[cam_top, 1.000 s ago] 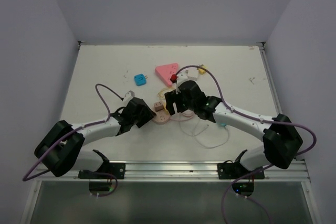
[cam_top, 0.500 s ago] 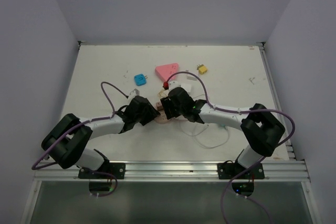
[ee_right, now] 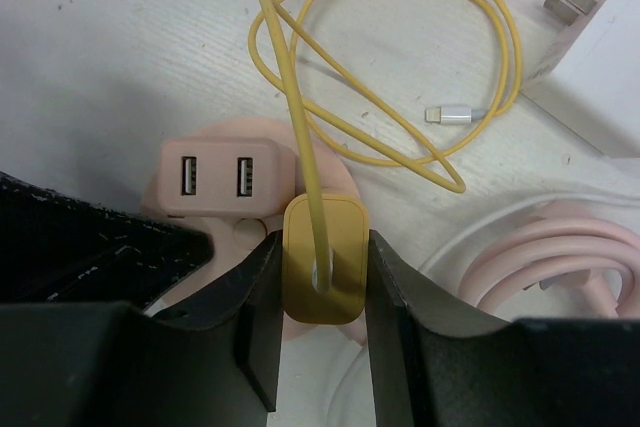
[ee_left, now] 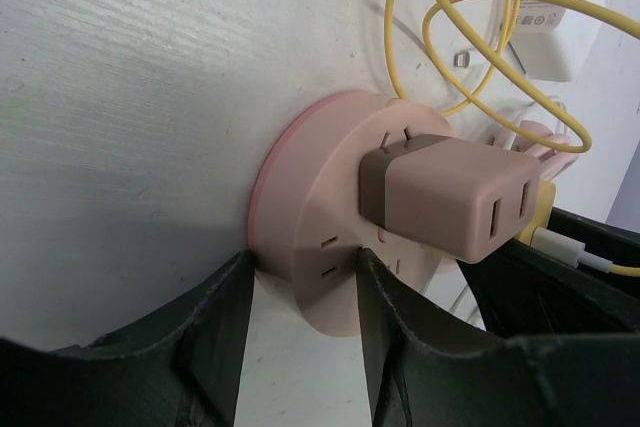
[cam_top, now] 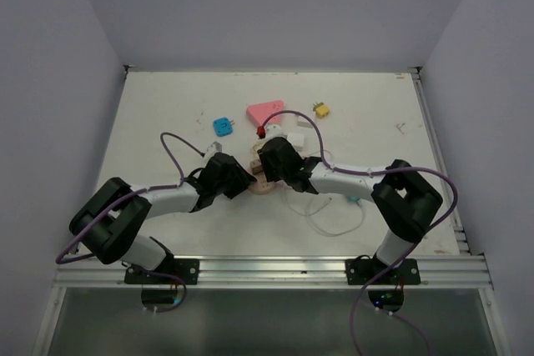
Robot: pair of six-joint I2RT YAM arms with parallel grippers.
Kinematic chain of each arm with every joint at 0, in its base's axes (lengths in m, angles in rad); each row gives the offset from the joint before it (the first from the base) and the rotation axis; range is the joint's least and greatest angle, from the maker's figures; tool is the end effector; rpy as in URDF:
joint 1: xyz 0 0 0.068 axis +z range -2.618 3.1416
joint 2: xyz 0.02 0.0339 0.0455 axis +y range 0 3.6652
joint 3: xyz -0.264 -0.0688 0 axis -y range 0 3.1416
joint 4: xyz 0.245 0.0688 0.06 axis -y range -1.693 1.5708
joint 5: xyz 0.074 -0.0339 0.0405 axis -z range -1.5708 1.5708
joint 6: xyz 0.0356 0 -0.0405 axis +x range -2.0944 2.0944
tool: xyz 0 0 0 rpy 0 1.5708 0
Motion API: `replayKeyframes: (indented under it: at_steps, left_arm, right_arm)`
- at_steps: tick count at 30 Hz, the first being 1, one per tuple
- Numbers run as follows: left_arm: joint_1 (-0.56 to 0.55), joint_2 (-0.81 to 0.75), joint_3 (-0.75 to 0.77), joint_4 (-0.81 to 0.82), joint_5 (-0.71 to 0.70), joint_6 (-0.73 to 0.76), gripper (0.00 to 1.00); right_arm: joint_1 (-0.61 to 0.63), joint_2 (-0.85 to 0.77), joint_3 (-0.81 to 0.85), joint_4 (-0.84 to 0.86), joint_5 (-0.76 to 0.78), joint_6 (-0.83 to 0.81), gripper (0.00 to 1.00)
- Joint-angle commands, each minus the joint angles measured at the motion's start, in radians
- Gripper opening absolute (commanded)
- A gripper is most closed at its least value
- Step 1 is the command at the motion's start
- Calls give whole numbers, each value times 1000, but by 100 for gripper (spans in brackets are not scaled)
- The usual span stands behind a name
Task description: Pull the plug off the socket
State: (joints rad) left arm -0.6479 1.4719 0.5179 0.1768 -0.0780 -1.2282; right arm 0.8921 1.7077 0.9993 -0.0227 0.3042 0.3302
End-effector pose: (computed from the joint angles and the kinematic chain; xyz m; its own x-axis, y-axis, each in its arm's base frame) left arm 0.2111 -0.1563 0.1343 -0.7128 -0.6381 -0.2909 -0.3394 0.6769 -0.6531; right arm 0.2352 0.2747 0.1891 -0.5919 -0.2412 -0.7691 -0.4342 0.8993 0.0522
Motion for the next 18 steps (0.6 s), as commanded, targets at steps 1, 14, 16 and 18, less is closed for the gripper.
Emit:
replayKeyframes:
  at_steps: [1,14,16,18]
  left_arm:
    - [2,68,-33,-163,-19,15,47]
    - [-30,159,1,-335,-89,-25,38]
    - [-48,171,4,-344,-98,-33,38]
    - [-58,191,11,-355,-105,-39,37]
  right_arm:
    - [16,10,53,32,15,18,0]
    - [22,-144,61,-25,47,84,0]
    - [22,-164,65,-26,50,107,0]
    - [21,-174,74,-34,70,128,0]
